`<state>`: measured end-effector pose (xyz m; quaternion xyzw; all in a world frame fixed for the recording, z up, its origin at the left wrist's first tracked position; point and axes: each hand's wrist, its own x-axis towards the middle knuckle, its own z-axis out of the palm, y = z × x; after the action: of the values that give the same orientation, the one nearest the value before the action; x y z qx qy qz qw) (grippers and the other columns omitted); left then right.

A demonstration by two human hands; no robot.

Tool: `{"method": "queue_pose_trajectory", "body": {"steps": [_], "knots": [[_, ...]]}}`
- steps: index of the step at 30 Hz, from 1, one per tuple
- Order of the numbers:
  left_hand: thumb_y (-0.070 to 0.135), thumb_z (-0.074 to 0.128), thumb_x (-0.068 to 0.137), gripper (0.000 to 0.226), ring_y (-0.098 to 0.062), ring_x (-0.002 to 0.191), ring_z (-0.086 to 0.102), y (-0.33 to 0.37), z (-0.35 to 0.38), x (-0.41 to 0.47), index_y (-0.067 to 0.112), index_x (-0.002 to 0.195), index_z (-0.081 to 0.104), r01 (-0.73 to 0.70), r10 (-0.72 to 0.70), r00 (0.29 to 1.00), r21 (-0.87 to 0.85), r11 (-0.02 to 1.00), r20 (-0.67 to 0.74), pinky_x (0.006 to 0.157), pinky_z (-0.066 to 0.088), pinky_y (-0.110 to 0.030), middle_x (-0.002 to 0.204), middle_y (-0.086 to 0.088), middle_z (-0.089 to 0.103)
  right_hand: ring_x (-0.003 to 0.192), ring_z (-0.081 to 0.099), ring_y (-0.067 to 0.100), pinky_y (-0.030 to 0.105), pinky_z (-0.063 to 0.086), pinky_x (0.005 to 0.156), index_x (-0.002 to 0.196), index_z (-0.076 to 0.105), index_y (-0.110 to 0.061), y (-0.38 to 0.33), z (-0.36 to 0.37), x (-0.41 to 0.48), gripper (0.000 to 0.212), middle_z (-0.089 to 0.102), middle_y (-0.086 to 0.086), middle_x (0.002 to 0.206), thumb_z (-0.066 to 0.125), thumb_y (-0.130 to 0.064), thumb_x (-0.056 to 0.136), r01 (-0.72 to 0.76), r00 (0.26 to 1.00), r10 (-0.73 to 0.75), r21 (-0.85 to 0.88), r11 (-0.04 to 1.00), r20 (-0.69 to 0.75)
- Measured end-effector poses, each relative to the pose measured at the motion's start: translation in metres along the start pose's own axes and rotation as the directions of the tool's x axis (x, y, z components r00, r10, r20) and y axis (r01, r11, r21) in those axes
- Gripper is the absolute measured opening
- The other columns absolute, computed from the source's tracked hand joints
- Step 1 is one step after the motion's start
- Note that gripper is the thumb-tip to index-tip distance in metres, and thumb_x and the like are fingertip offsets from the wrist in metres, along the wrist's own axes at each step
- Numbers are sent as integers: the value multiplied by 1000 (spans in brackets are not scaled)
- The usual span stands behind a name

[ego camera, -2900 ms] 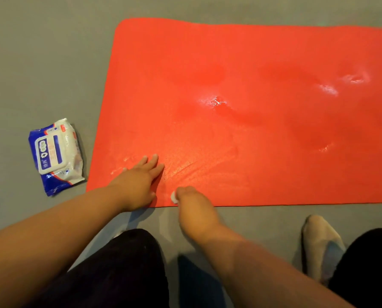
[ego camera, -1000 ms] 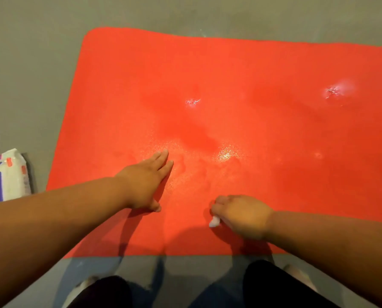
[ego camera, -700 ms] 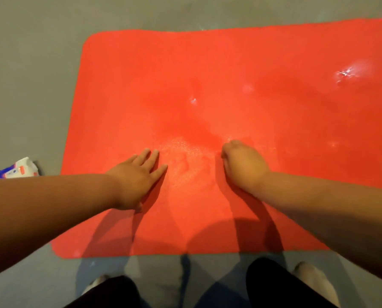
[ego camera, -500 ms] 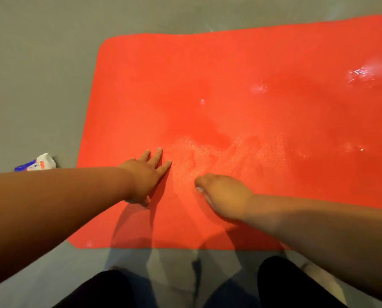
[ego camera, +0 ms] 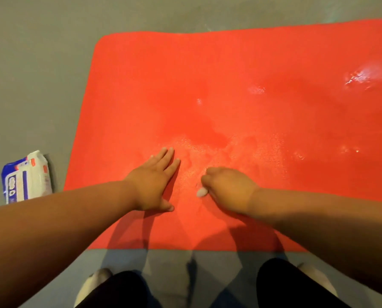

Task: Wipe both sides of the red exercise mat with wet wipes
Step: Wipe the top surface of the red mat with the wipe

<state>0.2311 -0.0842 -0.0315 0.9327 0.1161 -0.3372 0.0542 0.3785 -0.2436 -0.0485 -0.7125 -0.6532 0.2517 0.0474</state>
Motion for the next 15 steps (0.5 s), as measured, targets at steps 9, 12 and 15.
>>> {"method": "queue_pose_trajectory", "body": {"steps": [9,12,15], "knots": [[72,65,67,130,-18,140,-27,12,-12,36,12,150,-15,-135,131,988,-41,990,-81,118,-6,-37,141,-3,-37,99,57,32,36,42,79,102,60,-12,4,8,-21,21,56,11,107,43,-23,98,-72,997,73,75,995,-4],[71,67,65,131,-19,142,-25,13,-8,40,14,151,-15,-142,138,988,-48,989,-76,118,-5,-38,143,-5,-38,103,56,29,36,42,82,105,60,-14,-14,11,-37,17,55,8,110,48,-18,93,68,986,-85,118,991,144],[74,65,65,129,-26,143,-24,18,-6,39,21,151,-15,-155,150,986,-56,986,-77,118,-4,-40,153,-12,-30,103,56,28,32,39,82,100,63,-16,54,-13,-21,15,58,7,108,51,-15,91,-232,971,235,69,970,-45]]}}
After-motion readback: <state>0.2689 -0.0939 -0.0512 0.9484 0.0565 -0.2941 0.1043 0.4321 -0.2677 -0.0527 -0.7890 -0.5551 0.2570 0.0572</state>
